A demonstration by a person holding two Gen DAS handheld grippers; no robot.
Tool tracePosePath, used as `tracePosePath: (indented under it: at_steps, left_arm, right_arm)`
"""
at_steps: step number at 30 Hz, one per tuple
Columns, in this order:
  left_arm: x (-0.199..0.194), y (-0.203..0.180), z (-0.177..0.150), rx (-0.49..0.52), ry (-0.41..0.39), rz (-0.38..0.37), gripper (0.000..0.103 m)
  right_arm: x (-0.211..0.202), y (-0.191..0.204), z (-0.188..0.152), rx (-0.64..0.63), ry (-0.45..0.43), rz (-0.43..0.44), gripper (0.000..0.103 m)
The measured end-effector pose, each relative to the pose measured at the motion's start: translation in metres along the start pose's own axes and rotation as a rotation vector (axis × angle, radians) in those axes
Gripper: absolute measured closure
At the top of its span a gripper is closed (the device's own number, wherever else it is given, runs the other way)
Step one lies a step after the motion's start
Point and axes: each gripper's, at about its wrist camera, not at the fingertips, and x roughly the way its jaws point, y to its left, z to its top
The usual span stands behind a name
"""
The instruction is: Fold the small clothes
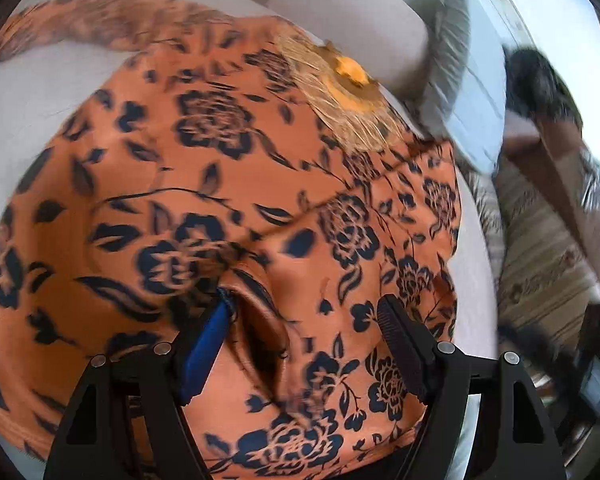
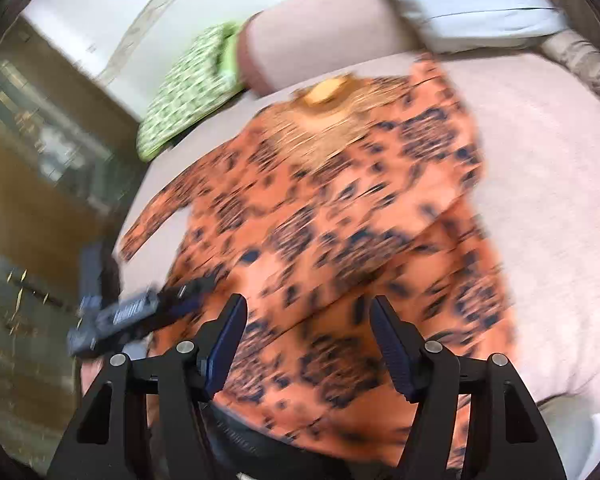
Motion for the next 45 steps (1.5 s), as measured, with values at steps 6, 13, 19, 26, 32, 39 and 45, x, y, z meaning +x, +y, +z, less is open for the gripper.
tracePosePath:
  at_steps: [6, 13, 19, 26, 32, 39, 45]
  left_arm:
    - [0.035, -0.017, -0.008, 0.114, 0.014, 0.236, 0.033]
    - [0.008, -0.009, -0.007, 0.047, -0.084, 0.166, 0.098]
    - [-0.010, -0.009, -0.023, 0.043, -0.062, 0.100, 0.099]
    - [-0.087, 0.024, -0.036, -0.034, -0.187, 0.051, 0.100]
    - [-0.067, 0.063, -0.035, -0.076, -0.139, 0.169, 0.098]
    - [-0.057, 0.046, -0.038, 0.007, -0.106, 0.285, 0.074]
    - [-0.060, 0.028, -0.049, 0.078, -0.124, 0.369, 0.074]
  right_arm:
    - [0.017, -0.029, 0.070, 0.058, -0.070, -0.107, 0.037]
    - [0.085, -0.046, 0.186, 0.117, -0.051, -0.271, 0.038]
    - [0.149, -0.080, 0.251, 0.211, 0.008, -0.545, 0.077]
    - [0.142, -0.032, 0.246, 0.055, -0.015, -0.540, 0.096]
    - [0.200, -0.010, 0.238, 0.022, 0.089, -0.373, 0.087]
    - [0.174, 0.003, 0.199, 0.019, 0.036, -0.208, 0.056]
    - [0.121, 0.009, 0.139, 0.016, -0.014, -0.126, 0.049]
